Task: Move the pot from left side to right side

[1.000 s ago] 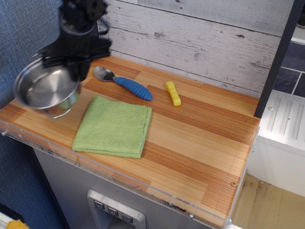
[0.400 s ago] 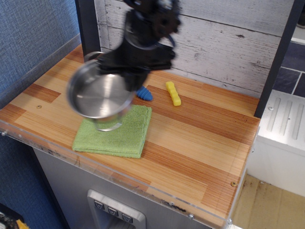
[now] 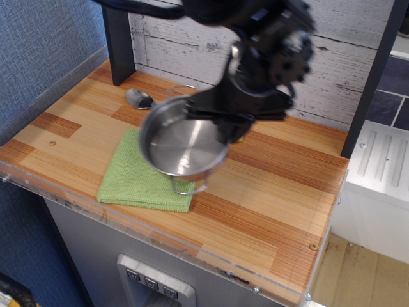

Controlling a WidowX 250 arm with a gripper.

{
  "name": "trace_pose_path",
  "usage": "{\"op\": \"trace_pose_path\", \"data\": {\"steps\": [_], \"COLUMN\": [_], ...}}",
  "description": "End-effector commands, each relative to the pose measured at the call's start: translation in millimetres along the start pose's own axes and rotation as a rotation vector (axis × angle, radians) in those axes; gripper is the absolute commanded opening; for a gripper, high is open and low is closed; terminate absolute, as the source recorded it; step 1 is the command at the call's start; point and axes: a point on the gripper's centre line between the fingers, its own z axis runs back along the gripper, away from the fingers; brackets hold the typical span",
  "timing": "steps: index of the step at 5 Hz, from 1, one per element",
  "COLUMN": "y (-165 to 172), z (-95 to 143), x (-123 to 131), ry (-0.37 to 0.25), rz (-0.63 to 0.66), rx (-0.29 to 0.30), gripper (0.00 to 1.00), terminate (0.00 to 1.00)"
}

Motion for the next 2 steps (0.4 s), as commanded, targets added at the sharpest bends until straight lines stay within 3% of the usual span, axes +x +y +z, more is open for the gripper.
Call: {"op": "trace_pose_path", "data": {"steps": [1, 2], "y": [-32, -46], "z": [13, 7], "x": [-23, -36], "ry": [-0.017, -0.002], "rz": [-0.088, -0.146], "rx": [-0.055, -0.065], "gripper": [0.0, 0.0], "terminate": [0.0, 0.0]}}
